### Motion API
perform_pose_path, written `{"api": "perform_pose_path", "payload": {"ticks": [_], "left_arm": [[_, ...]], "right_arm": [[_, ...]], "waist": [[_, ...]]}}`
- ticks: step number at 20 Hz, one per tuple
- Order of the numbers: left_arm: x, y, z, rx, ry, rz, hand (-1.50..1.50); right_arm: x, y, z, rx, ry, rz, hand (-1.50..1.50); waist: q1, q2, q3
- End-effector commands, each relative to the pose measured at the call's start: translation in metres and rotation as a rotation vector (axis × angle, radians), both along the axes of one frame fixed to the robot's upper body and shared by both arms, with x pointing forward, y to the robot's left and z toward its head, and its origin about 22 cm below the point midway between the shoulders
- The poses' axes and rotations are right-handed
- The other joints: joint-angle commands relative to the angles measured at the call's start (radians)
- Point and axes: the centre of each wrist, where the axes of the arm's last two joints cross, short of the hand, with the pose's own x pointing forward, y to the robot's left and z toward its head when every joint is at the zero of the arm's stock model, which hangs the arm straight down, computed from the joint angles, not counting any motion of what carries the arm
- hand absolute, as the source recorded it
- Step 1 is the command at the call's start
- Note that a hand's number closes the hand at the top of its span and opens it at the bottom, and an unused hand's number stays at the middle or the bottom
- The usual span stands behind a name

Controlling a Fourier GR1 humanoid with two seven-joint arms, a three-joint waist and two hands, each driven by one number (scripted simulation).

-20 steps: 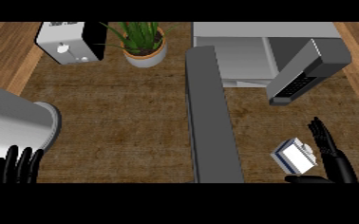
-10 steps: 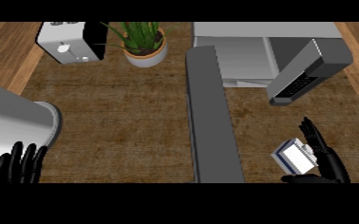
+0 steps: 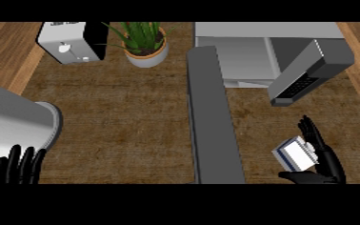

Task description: Pick up the milk, place it into the microwave and close the microwave

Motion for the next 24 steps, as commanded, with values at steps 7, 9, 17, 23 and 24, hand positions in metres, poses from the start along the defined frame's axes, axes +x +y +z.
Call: {"api": "perform_pose_path", "payload": {"ticks": [7, 9, 17, 23, 24], "left_arm": [[-0.004, 0.011, -0.009, 0.008, 0.012, 0.016, -1.50], [0.001, -0.004, 0.007, -0.001, 0.009, 0.017, -1.50], [0.001, 0.012, -0.008, -0.002, 0.005, 0.017, -1.50], [-0.008, 0.011, -0.003, 0.006, 0.016, 0.005, -1.50], [0.001, 0.005, -0.019, 0.006, -0.021, 0.026, -1.50]], "right_arm": [[0.004, 0.013, -0.004, 0.296, -0.153, 0.109, 1.50], [0.006, 0.013, -0.002, 0.318, -0.171, 0.097, 1.50], [0.030, 0.060, -0.001, 0.405, -0.161, 0.171, 1.50], [0.082, 0.076, 0.022, 0.416, -0.182, 0.100, 1.50], [0.063, 0.082, 0.011, 0.398, -0.189, 0.158, 1.50]], "waist": [[-0.002, -0.001, 0.000], [-0.011, -0.001, 0.001], [-0.005, -0.003, -0.001], [0.007, 0.001, -0.001], [-0.004, -0.002, -0.002]]}}
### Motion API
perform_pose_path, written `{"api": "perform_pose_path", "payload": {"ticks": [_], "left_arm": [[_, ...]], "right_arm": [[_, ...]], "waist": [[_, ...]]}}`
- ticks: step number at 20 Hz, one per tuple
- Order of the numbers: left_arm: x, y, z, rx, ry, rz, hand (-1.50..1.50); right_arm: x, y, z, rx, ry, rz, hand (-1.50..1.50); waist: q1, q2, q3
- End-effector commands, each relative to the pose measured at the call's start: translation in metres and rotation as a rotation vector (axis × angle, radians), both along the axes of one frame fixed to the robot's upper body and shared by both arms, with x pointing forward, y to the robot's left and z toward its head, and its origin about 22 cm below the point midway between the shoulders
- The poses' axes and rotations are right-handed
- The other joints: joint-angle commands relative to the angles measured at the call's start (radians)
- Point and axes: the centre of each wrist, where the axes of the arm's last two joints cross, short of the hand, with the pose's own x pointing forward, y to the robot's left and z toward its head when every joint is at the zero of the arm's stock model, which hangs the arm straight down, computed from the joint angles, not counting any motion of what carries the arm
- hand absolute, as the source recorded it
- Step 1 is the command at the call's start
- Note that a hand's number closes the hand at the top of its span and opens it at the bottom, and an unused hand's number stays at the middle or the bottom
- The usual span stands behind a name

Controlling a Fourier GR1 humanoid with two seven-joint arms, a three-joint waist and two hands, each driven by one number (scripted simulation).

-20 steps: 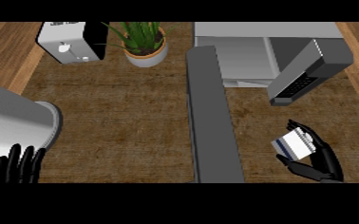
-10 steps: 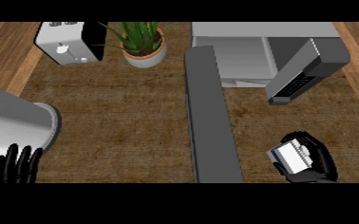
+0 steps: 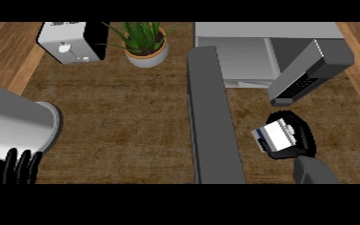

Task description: Pick up the milk, place it into the microwave and close the microwave

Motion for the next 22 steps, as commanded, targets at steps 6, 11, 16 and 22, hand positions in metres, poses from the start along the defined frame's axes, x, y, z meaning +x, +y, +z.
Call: {"api": "perform_pose_path", "payload": {"ticks": [6, 11, 16, 22], "left_arm": [[0.002, 0.005, -0.003, 0.001, 0.004, 0.045, -1.50], [-0.013, 0.024, 0.001, -0.009, 0.010, 0.031, -1.50], [-0.023, 0.016, 0.004, -0.020, 0.021, 0.002, -1.50], [-0.013, 0.028, -0.019, -0.024, 0.012, 0.029, -1.50]], "right_arm": [[0.015, 0.036, 0.031, 0.029, -0.099, 0.160, 1.50], [-0.018, 0.052, 0.049, 0.013, -0.115, 0.158, 1.50], [-0.029, 0.089, 0.095, 0.057, -0.088, 0.111, 1.50], [-0.040, 0.103, 0.116, 0.014, -0.066, 0.059, 1.50]], "waist": [[-0.026, -0.007, -0.003], [-0.024, -0.006, -0.003], [-0.021, -0.007, -0.003], [-0.016, -0.003, -0.002]]}}
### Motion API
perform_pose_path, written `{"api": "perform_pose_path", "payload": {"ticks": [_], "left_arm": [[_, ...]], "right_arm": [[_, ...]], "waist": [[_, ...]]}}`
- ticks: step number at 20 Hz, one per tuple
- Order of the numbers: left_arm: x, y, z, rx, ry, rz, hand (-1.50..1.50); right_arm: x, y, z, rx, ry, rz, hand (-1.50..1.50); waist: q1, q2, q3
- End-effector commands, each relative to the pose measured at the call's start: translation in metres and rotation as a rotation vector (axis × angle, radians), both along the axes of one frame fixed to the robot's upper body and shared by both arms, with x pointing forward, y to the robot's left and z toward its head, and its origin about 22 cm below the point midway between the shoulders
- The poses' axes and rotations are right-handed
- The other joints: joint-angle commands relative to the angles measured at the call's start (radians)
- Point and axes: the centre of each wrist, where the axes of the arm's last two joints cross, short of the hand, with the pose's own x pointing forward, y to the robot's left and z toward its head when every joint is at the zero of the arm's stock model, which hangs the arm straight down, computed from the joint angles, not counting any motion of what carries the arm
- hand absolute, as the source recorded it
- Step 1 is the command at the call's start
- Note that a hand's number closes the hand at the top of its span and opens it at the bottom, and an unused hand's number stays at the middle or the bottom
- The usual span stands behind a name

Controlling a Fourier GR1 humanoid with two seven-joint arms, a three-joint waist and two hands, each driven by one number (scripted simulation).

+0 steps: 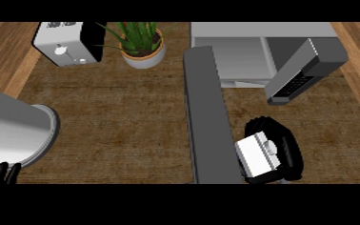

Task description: Pick up the milk, place it into the microwave and close the microwave

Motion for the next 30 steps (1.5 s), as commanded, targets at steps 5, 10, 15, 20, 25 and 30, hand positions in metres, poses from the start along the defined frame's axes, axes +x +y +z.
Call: {"api": "perform_pose_path", "payload": {"ticks": [5, 10, 15, 20, 25, 30], "left_arm": [[-0.002, -0.004, -0.011, -0.005, 0.001, 0.015, -1.50], [-0.007, 0.021, -0.006, 0.006, 0.025, 0.032, -1.50], [-0.006, 0.031, -0.011, 0.001, 0.025, 0.023, -1.50], [0.002, 0.034, -0.001, -0.006, 0.034, -0.010, -1.50], [-0.011, 0.028, -0.016, 0.009, 0.040, -0.003, -1.50], [-0.002, 0.046, -0.004, 0.021, 0.018, -0.003, -1.50]], "right_arm": [[0.008, 0.045, 0.037, -0.013, -0.030, -0.038, 1.50], [0.060, 0.065, 0.052, -0.082, -0.066, -0.114, 1.50], [0.089, 0.056, 0.042, -0.159, -0.034, -0.232, 1.50], [0.114, 0.052, 0.014, -0.182, 0.074, -0.284, 1.50], [0.128, 0.043, -0.011, -0.200, 0.057, -0.285, 1.50], [0.165, 0.022, 0.000, -0.227, 0.029, -0.298, 1.50]], "waist": [[0.008, 0.002, 0.001], [0.015, 0.004, 0.001], [0.019, 0.006, 0.001], [0.025, 0.010, 0.002], [0.024, 0.008, 0.001], [0.045, 0.017, 0.003]]}}
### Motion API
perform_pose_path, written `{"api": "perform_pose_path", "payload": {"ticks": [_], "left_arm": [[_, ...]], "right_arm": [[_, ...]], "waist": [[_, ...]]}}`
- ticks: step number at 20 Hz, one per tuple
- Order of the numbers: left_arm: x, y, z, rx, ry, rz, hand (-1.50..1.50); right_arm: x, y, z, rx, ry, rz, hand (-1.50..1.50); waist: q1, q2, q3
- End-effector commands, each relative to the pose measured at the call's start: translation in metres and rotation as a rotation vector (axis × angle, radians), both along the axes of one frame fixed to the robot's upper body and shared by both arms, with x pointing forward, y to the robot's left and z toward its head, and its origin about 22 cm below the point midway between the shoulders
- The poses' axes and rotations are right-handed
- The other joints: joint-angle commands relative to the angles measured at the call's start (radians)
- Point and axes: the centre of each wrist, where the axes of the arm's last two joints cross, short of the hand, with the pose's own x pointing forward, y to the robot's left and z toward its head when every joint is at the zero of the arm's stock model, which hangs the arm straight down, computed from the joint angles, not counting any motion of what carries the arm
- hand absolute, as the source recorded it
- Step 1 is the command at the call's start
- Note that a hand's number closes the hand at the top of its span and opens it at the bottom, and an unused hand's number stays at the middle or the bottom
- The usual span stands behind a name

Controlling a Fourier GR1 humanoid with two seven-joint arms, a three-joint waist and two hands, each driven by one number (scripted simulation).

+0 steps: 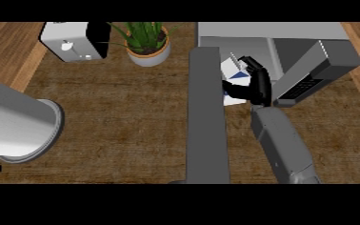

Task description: Pick up the milk, place it into the microwave and close the microwave

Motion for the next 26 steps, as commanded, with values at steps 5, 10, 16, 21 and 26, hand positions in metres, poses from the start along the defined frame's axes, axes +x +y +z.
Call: {"api": "perform_pose_path", "payload": {"ticks": [5, 10, 16, 21, 26], "left_arm": [[0.022, 0.013, -0.010, 0.007, -0.009, -0.015, -1.50], [0.020, -0.004, 0.000, -0.022, -0.022, -0.030, -1.50], [0.021, 0.006, -0.013, -0.006, -0.013, -0.038, -1.50], [0.028, 0.014, -0.008, -0.007, -0.017, -0.042, -1.50], [0.028, 0.015, -0.002, 0.003, -0.011, -0.069, -1.50]], "right_arm": [[0.030, 0.002, 0.009, -0.103, -0.084, -0.016, 1.50], [0.042, 0.001, 0.022, -0.157, -0.142, -0.052, 1.50], [0.043, 0.005, 0.020, -0.418, -0.201, -0.135, 1.50], [0.059, 0.007, 0.045, -0.564, -0.255, -0.217, 1.50], [0.053, 0.001, 0.034, -0.608, -0.201, -0.313, 1.50]], "waist": [[0.016, 0.009, -0.001], [0.032, 0.013, 0.000], [0.055, 0.021, -0.001], [0.062, 0.025, -0.001], [0.069, 0.030, 0.001]]}}
